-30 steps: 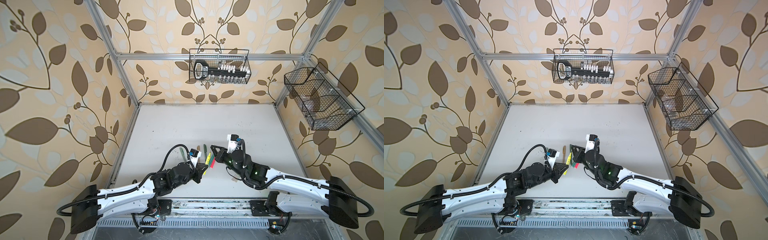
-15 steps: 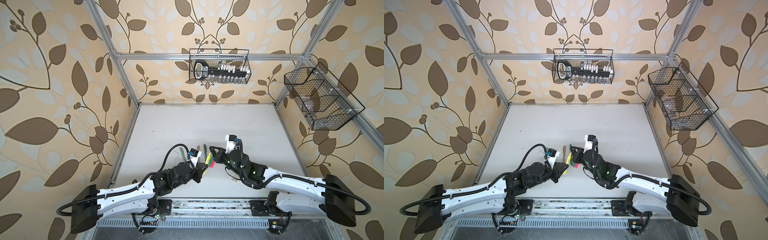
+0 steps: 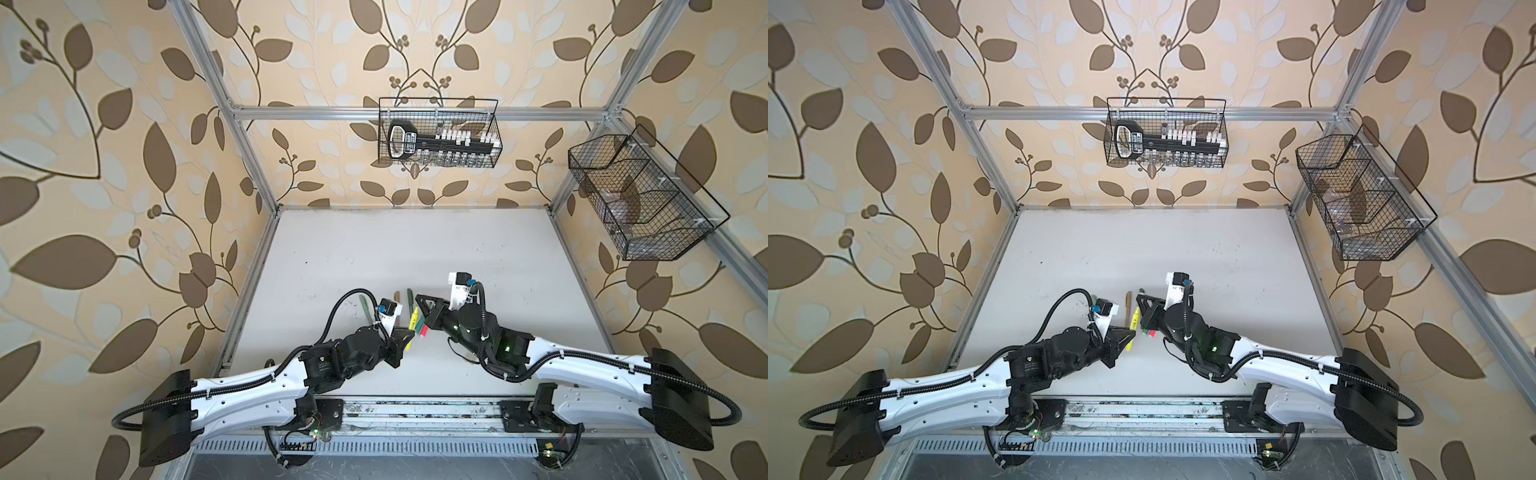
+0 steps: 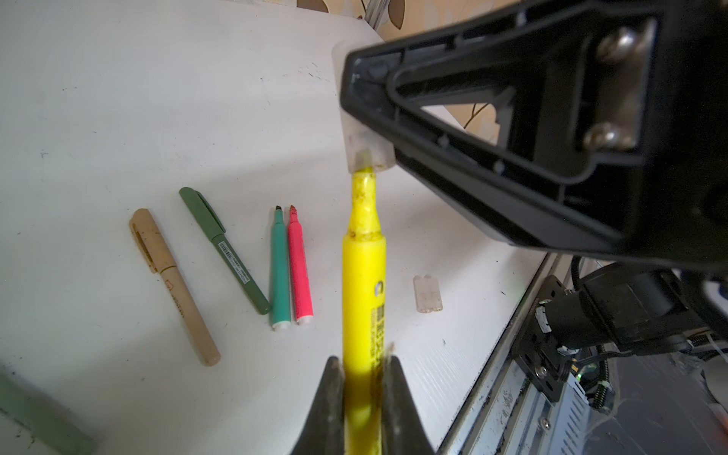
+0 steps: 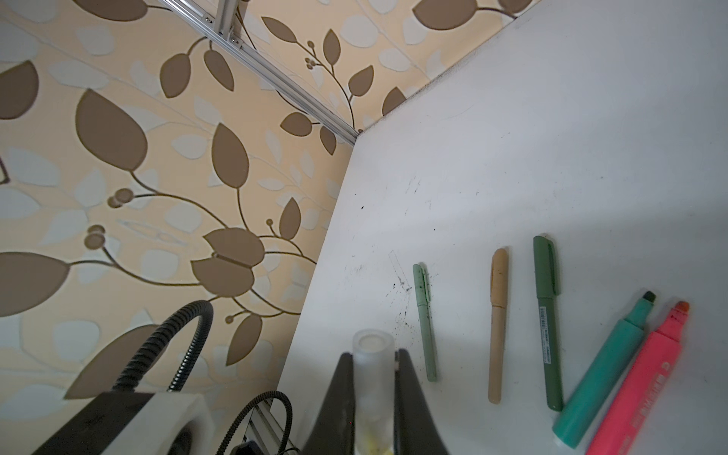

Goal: Insert pens into pen caps
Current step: Put on the pen cap to the pen.

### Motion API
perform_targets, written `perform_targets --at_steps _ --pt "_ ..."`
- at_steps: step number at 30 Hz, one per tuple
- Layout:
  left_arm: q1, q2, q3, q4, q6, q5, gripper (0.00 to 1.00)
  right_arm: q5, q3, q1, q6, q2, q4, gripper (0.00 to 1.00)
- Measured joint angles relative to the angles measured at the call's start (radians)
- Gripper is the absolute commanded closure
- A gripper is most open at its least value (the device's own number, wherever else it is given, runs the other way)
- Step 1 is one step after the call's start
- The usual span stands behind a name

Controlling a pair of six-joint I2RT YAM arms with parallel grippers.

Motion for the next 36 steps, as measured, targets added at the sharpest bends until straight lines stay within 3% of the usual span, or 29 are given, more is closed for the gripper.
perform_targets --at_steps 16,27,36 --pt "0.001 -0.024 0.030 -0.051 0.023 -0.033 1.00 0.006 0.000 0.014 0.002 0.021 0.026 1.00" --pt "-0.004 -0.048 0.050 -0.070 0.016 -0.027 1.00 0.079 -0.071 0.063 -0.002 -0.013 0.147 0.97" --pt "0.015 -0.081 0.061 -0.069 0.010 0.004 1.00 0.070 -0.093 0.068 -0.011 -0.046 0.195 0.74"
